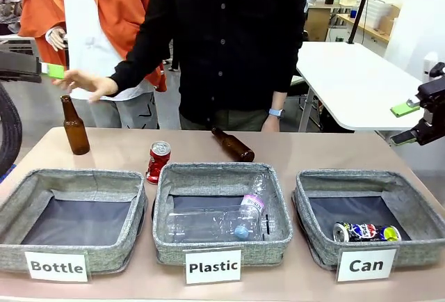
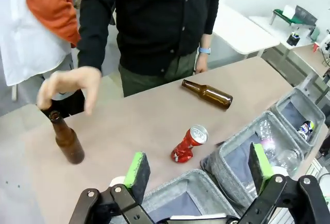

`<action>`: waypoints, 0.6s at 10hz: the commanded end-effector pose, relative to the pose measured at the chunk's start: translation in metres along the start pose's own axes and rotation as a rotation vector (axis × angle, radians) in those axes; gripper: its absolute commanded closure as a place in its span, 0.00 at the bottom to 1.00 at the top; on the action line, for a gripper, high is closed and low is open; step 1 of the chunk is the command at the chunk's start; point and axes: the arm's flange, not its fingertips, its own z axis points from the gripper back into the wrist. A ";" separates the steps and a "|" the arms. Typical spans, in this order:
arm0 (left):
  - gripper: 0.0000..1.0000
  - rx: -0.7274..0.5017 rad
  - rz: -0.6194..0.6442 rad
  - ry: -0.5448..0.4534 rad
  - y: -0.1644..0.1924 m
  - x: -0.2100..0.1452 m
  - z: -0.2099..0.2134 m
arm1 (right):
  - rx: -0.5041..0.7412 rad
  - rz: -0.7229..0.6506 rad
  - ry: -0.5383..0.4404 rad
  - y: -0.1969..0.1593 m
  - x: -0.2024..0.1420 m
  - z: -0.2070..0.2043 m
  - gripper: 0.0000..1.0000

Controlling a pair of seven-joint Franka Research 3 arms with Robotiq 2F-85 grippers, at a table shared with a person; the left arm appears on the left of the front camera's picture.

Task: Sort the can waste into the basket.
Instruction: Pick up the can waste from the table and place it in the right Fabric basket.

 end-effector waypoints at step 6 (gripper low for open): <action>0.00 -0.186 0.103 -0.110 0.094 0.018 0.127 | 0.001 0.023 0.005 0.001 -0.001 0.004 0.00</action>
